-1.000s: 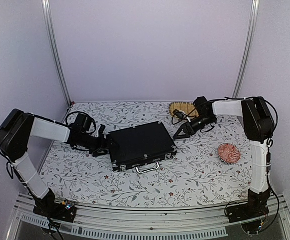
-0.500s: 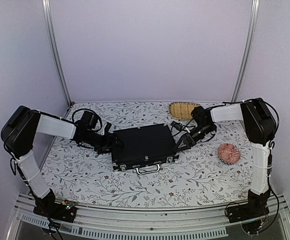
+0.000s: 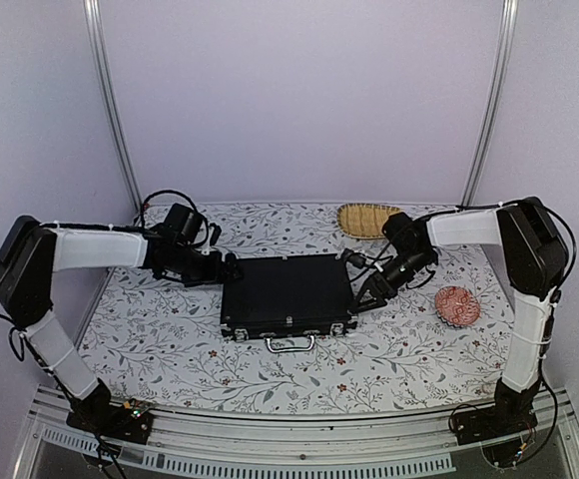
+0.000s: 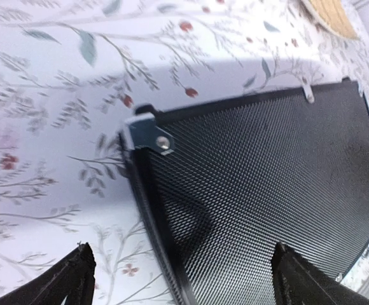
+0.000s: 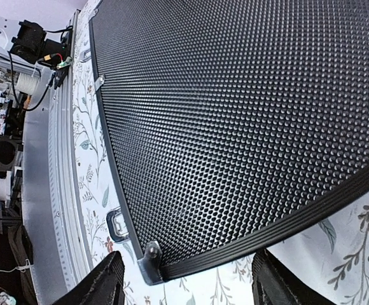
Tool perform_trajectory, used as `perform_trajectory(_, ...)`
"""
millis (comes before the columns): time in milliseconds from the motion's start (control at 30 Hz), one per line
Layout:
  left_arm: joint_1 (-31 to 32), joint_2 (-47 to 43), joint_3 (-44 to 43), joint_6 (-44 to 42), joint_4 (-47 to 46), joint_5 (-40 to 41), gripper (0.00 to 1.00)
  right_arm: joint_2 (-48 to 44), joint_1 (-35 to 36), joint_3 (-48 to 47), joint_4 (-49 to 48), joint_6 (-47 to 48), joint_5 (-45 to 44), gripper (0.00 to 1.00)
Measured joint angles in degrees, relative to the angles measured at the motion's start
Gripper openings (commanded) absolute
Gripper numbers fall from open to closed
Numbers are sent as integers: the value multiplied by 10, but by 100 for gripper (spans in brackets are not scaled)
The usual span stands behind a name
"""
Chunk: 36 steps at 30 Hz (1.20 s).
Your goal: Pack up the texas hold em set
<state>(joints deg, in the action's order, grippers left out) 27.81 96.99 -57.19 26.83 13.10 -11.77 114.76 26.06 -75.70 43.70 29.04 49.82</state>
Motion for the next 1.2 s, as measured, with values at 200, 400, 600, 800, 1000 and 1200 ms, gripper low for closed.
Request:
perform_trajectory(200, 32, -124, -31, -56, 73, 214, 97, -61, -26, 0, 5, 17, -32, 69)
perform_trajectory(400, 89, -201, -27, -122, 54, 278, 55, -96, -33, -46, 3, 21, -59, 65)
perform_trajectory(600, 96, -216, 34, -149, 23, 131, 16, -92, -23, -85, -42, 14, -19, 58)
perform_trajectory(800, 138, -252, 139, -137, 13, 23, 0, -37, 15, -92, -63, 7, 5, 51)
perform_trajectory(1000, 182, -260, 196, -108, -9, 6, 0, 2, 56, -91, -65, 2, 2, 48)
perform_trajectory(1200, 221, -218, 214, -76, -42, 27, 0, 13, 62, -91, -65, 1, -4, 48)
